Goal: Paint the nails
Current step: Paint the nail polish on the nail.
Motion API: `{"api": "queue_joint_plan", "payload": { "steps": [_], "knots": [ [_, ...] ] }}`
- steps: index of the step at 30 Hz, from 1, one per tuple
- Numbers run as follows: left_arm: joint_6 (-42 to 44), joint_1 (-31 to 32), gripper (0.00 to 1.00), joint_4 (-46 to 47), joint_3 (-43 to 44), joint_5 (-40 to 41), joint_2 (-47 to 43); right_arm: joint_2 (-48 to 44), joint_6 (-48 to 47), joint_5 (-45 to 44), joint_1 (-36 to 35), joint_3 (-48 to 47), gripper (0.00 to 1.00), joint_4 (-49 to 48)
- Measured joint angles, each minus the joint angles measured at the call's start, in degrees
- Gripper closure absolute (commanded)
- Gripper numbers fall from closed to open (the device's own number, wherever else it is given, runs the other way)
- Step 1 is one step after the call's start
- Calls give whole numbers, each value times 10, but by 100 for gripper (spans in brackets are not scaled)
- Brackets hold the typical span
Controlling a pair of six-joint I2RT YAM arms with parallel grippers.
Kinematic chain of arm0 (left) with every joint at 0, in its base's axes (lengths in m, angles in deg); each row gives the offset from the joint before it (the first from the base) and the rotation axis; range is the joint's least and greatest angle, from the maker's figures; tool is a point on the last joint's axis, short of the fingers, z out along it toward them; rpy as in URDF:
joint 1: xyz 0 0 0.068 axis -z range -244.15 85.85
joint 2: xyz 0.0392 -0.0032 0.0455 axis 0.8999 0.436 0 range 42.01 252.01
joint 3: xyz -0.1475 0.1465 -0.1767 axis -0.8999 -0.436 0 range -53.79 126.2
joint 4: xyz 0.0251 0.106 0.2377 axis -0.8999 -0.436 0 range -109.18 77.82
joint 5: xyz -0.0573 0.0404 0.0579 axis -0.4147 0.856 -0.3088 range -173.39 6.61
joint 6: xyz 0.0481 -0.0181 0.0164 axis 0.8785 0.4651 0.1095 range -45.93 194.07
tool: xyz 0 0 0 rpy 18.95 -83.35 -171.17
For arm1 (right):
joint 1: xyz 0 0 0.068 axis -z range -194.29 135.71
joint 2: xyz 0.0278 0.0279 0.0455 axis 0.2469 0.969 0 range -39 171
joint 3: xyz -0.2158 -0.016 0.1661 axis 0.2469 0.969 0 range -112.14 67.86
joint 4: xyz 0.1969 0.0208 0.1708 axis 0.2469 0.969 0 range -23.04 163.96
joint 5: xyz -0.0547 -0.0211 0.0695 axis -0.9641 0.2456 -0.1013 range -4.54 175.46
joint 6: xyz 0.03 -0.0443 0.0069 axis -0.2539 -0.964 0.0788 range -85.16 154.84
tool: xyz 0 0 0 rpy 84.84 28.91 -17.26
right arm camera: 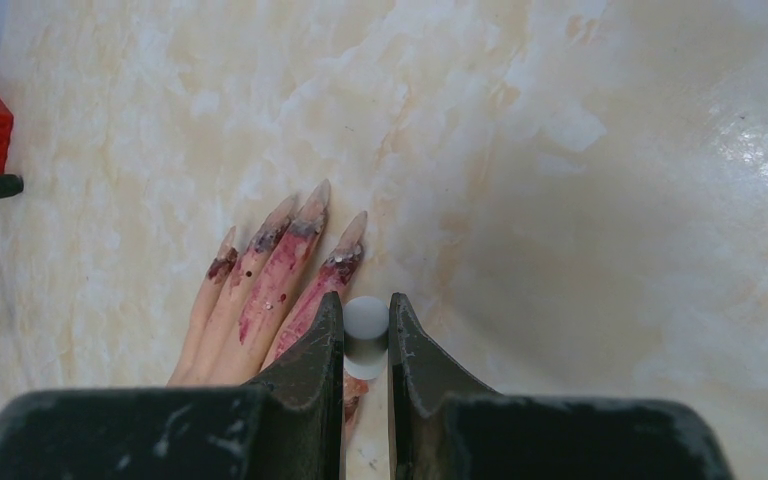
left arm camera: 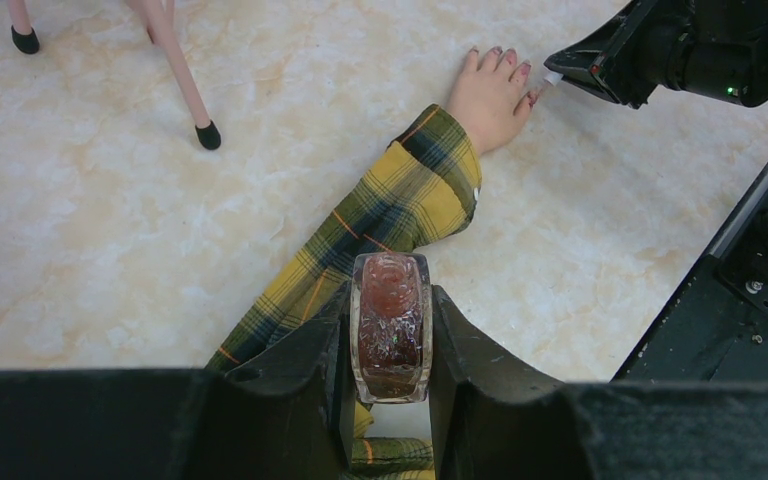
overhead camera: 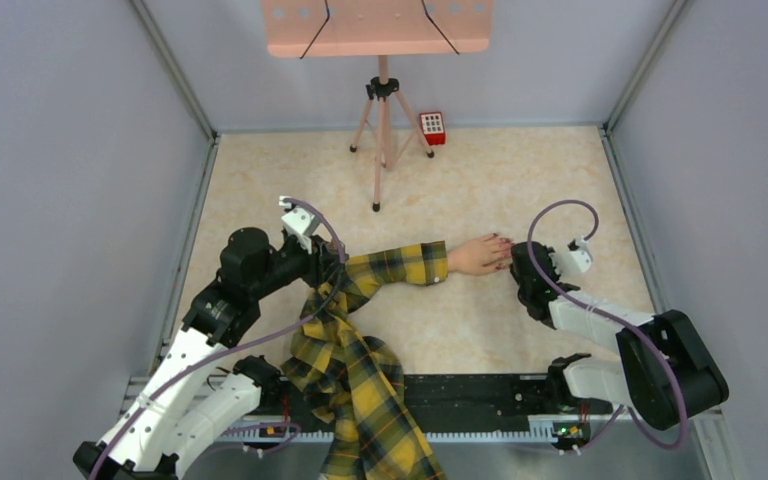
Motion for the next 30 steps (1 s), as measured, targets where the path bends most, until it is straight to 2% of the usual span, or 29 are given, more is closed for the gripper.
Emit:
{"api": "queue_joint_plan", "payload": {
  "steps": [30],
  "knots": [
    [0,0,100,0,0,0,0,0,0,-4,0,0,100,-9]
  ]
}}
